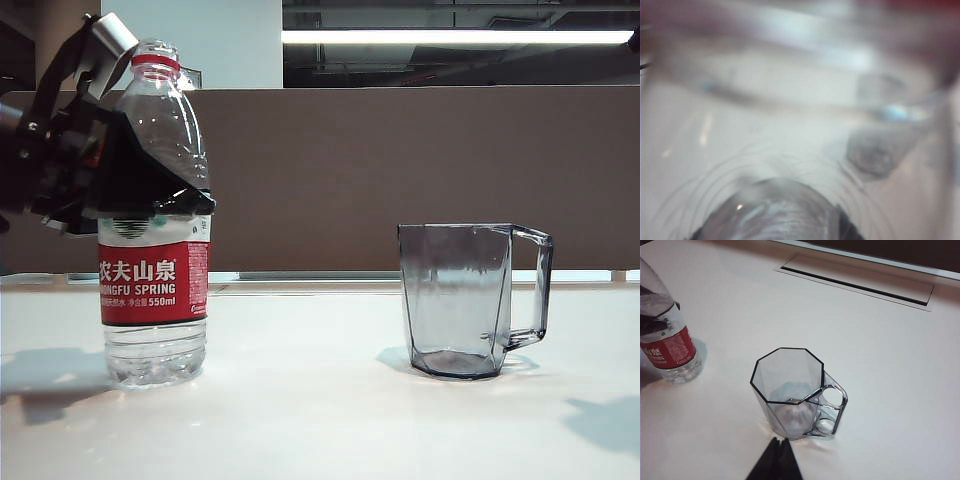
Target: Pick up the mineral water bottle with the left hand on the table and pour water into the mug until it's half full.
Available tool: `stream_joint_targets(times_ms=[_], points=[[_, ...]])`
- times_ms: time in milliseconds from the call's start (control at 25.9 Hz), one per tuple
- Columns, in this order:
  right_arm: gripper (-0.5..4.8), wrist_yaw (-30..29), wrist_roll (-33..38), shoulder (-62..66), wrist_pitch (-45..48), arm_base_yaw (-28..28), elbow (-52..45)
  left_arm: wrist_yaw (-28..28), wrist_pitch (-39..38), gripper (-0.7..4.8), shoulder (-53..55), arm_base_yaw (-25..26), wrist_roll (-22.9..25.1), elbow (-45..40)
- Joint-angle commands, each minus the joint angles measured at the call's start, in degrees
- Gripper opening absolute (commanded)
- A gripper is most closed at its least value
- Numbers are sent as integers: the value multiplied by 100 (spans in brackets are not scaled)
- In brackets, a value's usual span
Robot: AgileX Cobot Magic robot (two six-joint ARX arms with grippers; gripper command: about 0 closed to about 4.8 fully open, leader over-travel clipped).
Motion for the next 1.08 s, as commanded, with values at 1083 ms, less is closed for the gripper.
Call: stream_joint_targets(times_ms=[1083], points=[[-2, -350, 20, -7, 11, 11, 44, -3593, -2551, 233, 1580, -2085, 1508, 3283]])
